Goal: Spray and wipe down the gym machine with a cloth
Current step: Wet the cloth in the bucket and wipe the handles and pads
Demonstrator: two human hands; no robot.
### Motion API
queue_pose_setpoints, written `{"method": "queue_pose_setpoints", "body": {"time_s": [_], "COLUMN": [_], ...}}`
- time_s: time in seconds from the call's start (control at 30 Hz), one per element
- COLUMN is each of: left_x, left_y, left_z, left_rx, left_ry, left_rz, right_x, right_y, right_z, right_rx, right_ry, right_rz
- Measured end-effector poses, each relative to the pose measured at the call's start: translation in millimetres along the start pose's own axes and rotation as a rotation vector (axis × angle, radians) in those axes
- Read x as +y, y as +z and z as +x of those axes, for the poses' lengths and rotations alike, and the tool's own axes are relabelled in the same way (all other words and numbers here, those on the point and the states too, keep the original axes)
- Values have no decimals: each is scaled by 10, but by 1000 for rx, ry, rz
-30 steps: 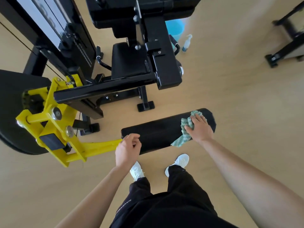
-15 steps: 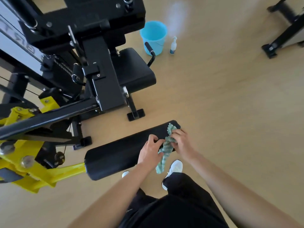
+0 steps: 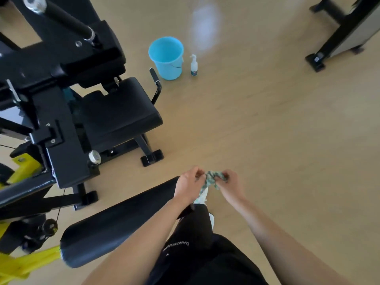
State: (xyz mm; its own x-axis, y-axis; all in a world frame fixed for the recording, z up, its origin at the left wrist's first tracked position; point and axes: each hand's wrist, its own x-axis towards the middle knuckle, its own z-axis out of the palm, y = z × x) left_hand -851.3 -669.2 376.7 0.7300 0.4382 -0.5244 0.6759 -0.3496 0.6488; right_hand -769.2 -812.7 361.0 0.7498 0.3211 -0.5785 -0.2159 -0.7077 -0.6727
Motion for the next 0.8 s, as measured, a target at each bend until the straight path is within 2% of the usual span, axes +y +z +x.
{"method": "queue_pose_setpoints", "body": {"time_s": [0.2,0.37,0.5,0.63,0.8], "left_x": [521,980,1211,1526,2010], "left_y": [161,266,121,-57,-310], "left_z": [600,1302,1854,2383,2997], "left_rx": [-94,-129,-203,-148,1], "left_ry": [13,-54,-61,-85,-100], "left_rz": [-243,-533,-534,-529,-535], "right_x": [4,-231,-606,-1061,-1477], "right_y": [-656,-1166,-1466,-1810,-2174], "right_z": [400,1093,1720,2358,3014], "right_rx": [21,46,-41,-64,-120], "right_ry": [117,218,250,227,232], "right_rz": [337,360,335,306,360]}}
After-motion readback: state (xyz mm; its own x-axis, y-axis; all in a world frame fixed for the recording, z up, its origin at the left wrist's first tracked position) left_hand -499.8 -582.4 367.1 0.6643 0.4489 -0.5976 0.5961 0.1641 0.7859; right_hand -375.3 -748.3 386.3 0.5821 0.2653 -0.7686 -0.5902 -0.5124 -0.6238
